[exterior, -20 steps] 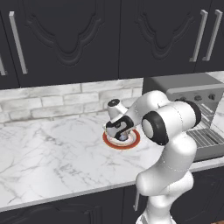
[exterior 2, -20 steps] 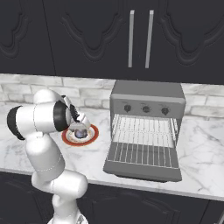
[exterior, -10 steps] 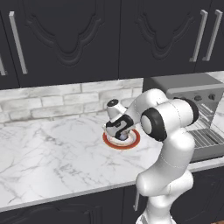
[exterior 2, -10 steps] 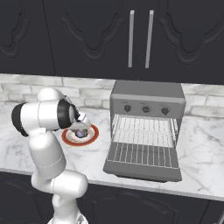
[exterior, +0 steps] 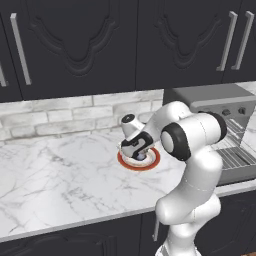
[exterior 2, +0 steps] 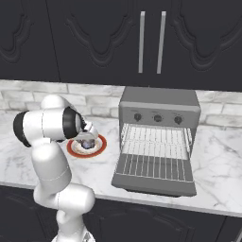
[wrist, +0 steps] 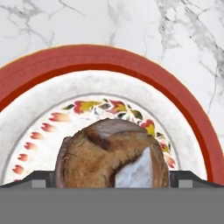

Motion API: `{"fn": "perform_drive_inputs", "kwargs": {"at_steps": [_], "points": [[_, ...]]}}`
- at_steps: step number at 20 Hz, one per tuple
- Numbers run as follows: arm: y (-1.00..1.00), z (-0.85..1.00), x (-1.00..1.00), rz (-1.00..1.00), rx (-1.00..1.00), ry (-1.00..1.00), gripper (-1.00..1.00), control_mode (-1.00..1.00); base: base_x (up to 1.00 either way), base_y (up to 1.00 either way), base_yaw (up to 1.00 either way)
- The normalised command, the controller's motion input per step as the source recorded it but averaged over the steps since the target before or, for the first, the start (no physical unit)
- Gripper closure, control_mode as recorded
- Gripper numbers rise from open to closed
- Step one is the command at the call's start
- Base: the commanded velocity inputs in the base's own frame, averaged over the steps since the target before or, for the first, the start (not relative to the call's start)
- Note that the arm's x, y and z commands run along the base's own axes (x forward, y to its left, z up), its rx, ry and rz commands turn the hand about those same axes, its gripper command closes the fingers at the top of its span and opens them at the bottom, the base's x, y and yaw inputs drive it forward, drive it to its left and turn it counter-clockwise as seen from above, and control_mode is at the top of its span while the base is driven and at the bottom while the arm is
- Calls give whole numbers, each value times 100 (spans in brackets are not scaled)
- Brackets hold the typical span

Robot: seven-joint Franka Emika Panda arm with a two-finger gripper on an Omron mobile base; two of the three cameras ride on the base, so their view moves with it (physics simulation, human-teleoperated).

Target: Open the toaster oven door. Place the bread on the bottom rack in the toaster oven and place the steak on the top rack.

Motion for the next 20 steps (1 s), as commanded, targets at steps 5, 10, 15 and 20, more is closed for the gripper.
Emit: {"fn": "perform_drive_inputs", "kwargs": {"at_steps": [5,10,15,20], "points": [[-11,-9,-38,3,1,-4,100,-100,0,0,0],[-7,14,-19,0,7,0,100,-100,0,0,0],[-15,37,-22,0,14,0,100,-100,0,0,0],[-13,37,-31,0,4,0,100,-100,0,0,0]]}}
